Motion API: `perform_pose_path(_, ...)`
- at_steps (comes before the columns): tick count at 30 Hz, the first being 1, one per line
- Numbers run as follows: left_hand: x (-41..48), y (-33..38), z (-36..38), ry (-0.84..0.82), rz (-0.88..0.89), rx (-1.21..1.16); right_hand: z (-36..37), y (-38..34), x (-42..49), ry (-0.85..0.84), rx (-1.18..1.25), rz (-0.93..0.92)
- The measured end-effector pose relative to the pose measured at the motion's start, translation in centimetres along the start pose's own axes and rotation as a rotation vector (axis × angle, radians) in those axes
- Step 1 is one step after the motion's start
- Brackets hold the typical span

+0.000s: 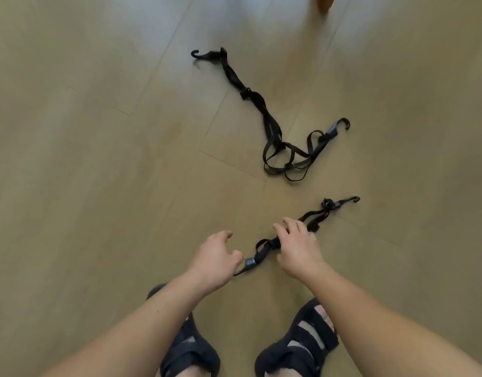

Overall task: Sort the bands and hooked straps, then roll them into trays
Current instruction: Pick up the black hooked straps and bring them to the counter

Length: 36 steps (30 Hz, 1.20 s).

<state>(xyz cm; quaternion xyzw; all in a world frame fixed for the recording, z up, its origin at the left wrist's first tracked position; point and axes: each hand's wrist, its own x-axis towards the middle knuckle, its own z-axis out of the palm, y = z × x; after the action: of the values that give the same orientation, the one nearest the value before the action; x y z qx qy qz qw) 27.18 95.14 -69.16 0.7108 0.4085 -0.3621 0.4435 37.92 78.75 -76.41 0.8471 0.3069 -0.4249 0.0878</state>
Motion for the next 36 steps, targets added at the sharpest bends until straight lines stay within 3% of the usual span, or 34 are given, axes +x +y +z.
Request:
perform_pose_path(4,5.4,-1.0,3.0,-0.006,-0.031,0.025,3.7,2.3,4.8,0.139,-0.201,-0.078)
perform_pose_path(7,6.9,-0.5,4.2,0.028,-0.052,-0.013,3.1,2.2,5.9,0.278,-0.013,-0.078)
perform_pose_path(11,7.5,1.6,3.6,-0.041,-0.220,-0.451,-0.3,0.3,5.9,0.221,0.435,-0.025)
perform_pose_path(14,8.4,3.0,1.6,-0.059,-0.267,-0.788,-3.0,-1.8,4.5,0.104,0.606,-0.208)
perform_pose_path(16,9.2,3.7,-0.3,0.025,-0.213,-0.989,-4.3,-2.4,3.9,0.058,0.655,-0.314)
perform_pose_path(18,10.0,3.7,-2.3,0.152,-0.159,-1.103,-5.7,-1.7,5.0,0.265,0.634,-0.318)
perform_pose_path(20,10.7,3.5,-3.9,0.223,-0.104,-1.151,-7.6,-0.5,8.0,0.530,0.552,-0.125)
perform_pose_path(21,10.8,3.3,-4.5,0.227,-0.076,-1.154,-8.8,-0.1,9.9,0.559,0.494,0.009)
perform_pose_path(24,11.0,2.6,-5.1,0.206,-0.018,-1.096,-11.9,-0.2,15.4,0.409,0.400,0.256)
perform_pose_path(29,9.9,1.8,-5.5,0.234,0.022,-1.112,-9.1,-3.5,16.4,0.182,0.330,0.324)
perform_pose_path(32,7.5,2.1,-6.6,0.264,0.033,-1.098,-7.2,-4.5,12.2,0.035,0.711,0.273)
perform_pose_path(36,1.9,3.9,-9.0,0.242,0.071,-1.013,-11.1,-4.2,5.1,0.161,1.119,0.249)
